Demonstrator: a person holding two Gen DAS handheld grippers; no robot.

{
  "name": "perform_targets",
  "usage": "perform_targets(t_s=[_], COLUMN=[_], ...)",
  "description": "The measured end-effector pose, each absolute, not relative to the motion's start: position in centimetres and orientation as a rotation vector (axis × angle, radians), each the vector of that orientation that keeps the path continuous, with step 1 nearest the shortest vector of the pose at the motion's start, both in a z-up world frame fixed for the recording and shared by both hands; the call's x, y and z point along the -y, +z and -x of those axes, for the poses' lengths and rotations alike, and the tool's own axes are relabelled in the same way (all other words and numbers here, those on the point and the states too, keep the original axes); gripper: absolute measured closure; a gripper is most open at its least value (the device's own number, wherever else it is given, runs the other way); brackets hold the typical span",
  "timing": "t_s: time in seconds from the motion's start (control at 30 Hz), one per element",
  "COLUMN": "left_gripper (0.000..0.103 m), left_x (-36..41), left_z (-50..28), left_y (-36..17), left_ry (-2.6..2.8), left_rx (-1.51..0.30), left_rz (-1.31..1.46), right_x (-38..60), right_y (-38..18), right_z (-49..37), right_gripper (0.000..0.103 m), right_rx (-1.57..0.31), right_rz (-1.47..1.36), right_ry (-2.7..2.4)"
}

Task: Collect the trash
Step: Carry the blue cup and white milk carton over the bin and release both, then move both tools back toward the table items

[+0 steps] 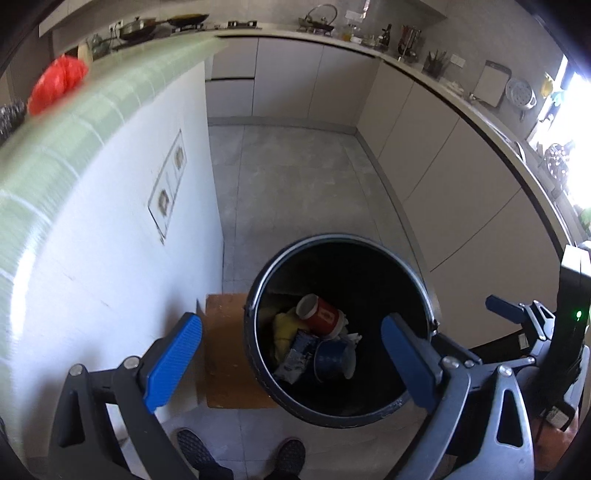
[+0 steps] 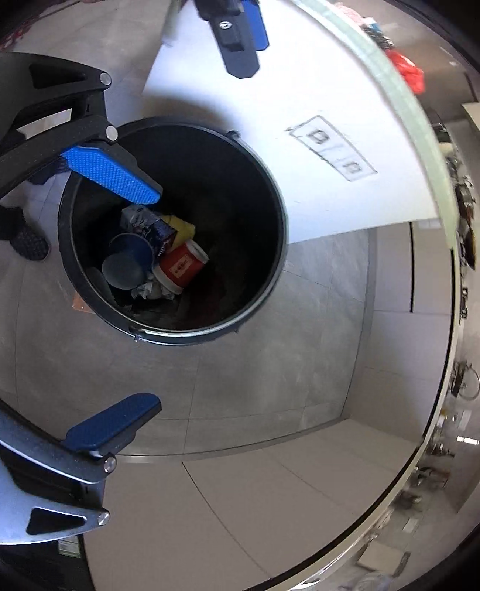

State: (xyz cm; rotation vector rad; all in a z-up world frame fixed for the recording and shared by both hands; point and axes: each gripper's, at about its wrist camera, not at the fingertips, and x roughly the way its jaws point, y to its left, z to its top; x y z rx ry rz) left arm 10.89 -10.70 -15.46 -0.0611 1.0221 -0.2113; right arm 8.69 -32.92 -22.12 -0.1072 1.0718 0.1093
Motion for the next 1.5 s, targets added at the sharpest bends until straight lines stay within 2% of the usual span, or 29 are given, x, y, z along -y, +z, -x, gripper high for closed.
perform_targets(t_s=[0.33, 0.67, 1.5], left_gripper=[0.004, 0.004, 0.004], left_x=[10.0, 5.1, -17.0], left_z=[-9.5, -8.2, -8.0], left_y=[-9.5, -5.4, -2.4], left_ry=[-0.219, -0.126, 0.179], left_rx=[-0.905, -0.799, -0.645], left_rz=[0.007, 0.003, 0.113], right_x=[33.6, 30.9, 12.0], right_y=[-17.1, -12.0, -4.2], right_z=[-7.0, -6.9, -9.6], right_gripper=[0.000, 0.000, 0.000], right_rx=[-1.002, -0.961, -0.761], right_rz=[0.008, -0.005, 0.075], right_ry=[0.051, 0.041, 0.220])
